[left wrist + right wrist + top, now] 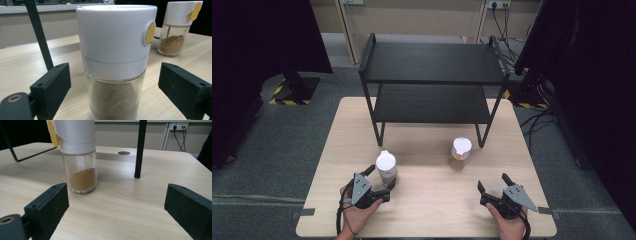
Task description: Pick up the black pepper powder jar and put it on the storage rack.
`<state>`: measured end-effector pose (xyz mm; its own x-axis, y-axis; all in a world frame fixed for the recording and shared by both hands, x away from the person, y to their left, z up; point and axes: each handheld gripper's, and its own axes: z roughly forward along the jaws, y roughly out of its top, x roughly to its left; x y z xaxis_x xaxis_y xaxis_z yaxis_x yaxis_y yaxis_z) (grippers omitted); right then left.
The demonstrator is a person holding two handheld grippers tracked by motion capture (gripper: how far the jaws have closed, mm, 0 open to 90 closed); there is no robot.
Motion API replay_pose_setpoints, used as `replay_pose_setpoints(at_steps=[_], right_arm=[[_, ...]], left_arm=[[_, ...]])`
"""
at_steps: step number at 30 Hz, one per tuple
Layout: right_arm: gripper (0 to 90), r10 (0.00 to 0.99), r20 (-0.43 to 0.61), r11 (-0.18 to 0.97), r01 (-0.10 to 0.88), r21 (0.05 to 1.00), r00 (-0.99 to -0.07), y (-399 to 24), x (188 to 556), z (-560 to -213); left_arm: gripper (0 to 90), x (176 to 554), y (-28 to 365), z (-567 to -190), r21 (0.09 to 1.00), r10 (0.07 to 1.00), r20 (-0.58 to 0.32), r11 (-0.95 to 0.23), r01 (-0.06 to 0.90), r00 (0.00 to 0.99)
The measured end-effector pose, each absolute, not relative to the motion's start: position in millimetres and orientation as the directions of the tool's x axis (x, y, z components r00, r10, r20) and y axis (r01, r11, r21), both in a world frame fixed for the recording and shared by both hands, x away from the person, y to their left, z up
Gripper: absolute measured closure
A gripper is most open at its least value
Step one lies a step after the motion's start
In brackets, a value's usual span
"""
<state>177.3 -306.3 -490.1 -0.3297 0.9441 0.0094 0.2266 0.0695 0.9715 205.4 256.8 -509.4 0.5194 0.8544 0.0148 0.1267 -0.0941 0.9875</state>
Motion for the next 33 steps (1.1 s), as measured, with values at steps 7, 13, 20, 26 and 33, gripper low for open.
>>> replay_pose_setpoints(at_steps=[7, 13, 20, 26, 33], right_arm=[[5.6, 0.944, 0.010, 0.070, 0.232, 0.970, -0.329, -306, 178, -489], [5.4, 0.944, 0.008, 0.074, 0.235, 0.969, -0.330, -306, 179, -489], [5.2, 0.943, 0.010, 0.075, 0.241, 0.968, -0.332, -305, 180, -488], [5.0, 0.941, 0.010, 0.078, 0.245, 0.966, -0.338, -303, 181, -487], [4.8, 0.940, 0.009, 0.080, 0.246, 0.966, -0.342, -302, 182, -487]], left_arm=[[10.6, 205, 252, -508, 0.990, 0.859, 0.019, -0.088, 0.111, 0.512], [10.8, 210, 248, -504, 0.992, 0.865, 0.014, -0.076, 0.103, 0.502], [12.8, 216, 241, -502, 0.992, 0.871, 0.016, -0.073, 0.098, 0.492], [15.8, 216, 237, -499, 0.993, 0.873, 0.020, -0.073, 0.090, 0.487], [22.1, 219, 233, -500, 0.993, 0.878, 0.036, -0.085, 0.081, 0.477]])
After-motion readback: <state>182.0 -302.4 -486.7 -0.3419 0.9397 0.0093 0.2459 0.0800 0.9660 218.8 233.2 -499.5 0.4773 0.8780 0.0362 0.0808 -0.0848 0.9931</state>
